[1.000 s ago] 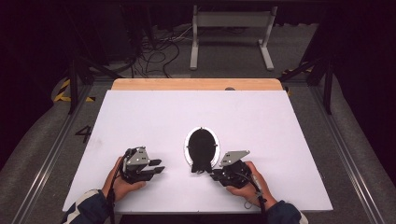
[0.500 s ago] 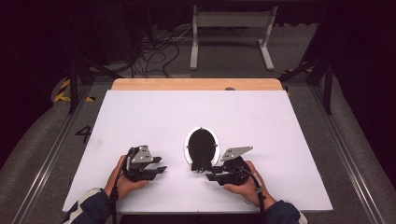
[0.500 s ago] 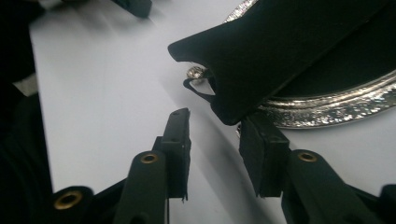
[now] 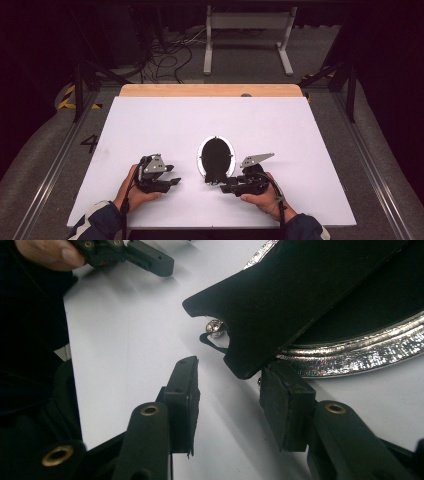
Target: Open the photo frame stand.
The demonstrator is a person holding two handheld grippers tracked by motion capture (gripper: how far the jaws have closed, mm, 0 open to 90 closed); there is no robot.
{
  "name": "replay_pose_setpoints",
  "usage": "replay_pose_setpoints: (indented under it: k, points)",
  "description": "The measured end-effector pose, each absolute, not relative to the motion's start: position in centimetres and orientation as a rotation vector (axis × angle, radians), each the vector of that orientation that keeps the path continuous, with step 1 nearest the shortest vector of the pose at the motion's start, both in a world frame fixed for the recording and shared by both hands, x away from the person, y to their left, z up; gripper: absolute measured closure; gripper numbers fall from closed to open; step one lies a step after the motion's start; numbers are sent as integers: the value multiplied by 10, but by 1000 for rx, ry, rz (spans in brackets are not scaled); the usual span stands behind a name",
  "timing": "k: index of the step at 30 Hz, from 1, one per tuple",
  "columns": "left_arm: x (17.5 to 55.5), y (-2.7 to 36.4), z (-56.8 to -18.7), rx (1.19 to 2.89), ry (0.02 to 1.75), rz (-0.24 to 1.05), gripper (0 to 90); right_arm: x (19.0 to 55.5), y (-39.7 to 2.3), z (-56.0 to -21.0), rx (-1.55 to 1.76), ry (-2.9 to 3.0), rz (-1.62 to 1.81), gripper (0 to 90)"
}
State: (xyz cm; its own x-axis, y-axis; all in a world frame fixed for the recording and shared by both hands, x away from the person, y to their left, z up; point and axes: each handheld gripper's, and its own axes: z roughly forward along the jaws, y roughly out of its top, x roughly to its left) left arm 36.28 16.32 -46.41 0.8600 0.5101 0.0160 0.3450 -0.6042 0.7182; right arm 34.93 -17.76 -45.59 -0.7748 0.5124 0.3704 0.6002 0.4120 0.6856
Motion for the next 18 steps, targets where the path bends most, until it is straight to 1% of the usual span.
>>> replay_pose_setpoints:
  k: [4,7,13,18]
  points:
    - [365,161,-465,2282,615,275,444,353,-179,-456,-1036,-2501,-1332,585]
    - [367,158,-465,2278,633,269,409,358,-180,-457,-1082,-2464,-1348,586]
    - [374,150,-464,2279,624,260,396,370,-181,-462,-1132,-2353,-1351,599]
    - [381,142,-466,2275,634,238,381,374,-183,-465,-1159,-2276,-1359,584]
